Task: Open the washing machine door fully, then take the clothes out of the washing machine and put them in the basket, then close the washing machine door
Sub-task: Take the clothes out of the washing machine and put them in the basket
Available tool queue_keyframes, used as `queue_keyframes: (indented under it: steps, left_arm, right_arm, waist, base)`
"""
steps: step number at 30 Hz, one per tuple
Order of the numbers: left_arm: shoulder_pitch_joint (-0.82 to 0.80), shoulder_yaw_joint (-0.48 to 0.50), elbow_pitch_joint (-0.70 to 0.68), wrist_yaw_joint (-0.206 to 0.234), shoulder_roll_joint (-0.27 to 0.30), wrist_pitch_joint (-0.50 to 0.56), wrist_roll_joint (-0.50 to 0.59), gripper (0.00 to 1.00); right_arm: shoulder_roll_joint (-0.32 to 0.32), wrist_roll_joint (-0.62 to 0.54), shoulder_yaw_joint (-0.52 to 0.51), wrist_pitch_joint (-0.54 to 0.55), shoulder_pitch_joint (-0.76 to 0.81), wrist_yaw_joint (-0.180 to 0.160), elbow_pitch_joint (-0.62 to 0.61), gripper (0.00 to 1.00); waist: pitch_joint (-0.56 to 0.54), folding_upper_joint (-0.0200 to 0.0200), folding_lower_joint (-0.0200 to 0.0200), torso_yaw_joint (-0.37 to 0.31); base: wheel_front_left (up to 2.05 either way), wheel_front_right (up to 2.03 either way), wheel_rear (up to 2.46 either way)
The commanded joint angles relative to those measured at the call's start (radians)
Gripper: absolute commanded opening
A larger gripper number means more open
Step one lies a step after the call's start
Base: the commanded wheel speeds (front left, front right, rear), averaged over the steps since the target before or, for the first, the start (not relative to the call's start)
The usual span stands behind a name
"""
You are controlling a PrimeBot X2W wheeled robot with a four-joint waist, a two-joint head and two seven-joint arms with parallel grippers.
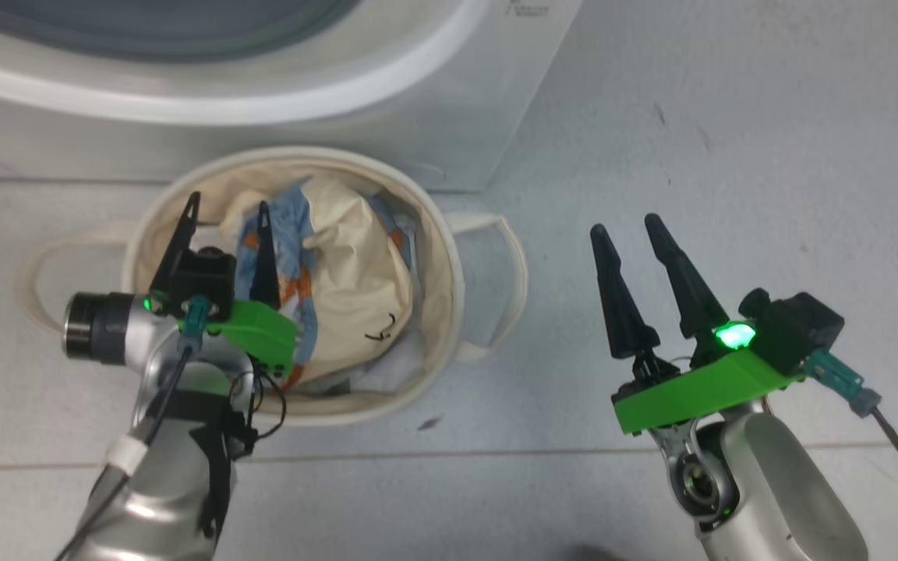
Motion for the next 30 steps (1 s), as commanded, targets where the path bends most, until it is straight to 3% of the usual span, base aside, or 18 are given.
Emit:
queue_keyframes:
  steps: [1, 15, 23, 30]
  left_arm:
    - [0.037, 0.026, -0.084, 0.003, 0.022, -0.005, 0.001, 1.0]
    - [0.317, 0.055, -0.459, 0.014, -0.009, -0.005, -0.036, 1.0]
    - [0.454, 0.065, -0.571, 0.031, -0.024, -0.005, -0.047, 1.0]
    - [0.547, 0.055, -0.619, 0.008, -0.031, -0.005, -0.058, 1.0]
  right_arm:
    - [0.003, 0.004, 0.021, -0.012, 0.031, 0.001, -0.026, 1.0]
    - [0.003, -0.021, 0.007, -0.012, 0.089, 0.001, -0.011, 1.0]
    - [0.003, -0.056, -0.032, -0.012, 0.122, 0.001, -0.016, 1.0]
    - [0.003, -0.054, -0.061, -0.012, 0.164, 0.001, -0.01, 1.0]
  waist:
    - [-0.064, 0.0, 0.0, 0.021]
    - [-0.255, 0.0, 0.0, 0.066]
    - [-0.324, 0.0, 0.0, 0.106]
    - [-0.386, 0.0, 0.0, 0.123]
  base:
    - [0.0, 0.0, 0.0]
    - [0.0, 0.0, 0.0]
    - [0.0, 0.0, 0.0]
    - [0.0, 0.0, 0.0]
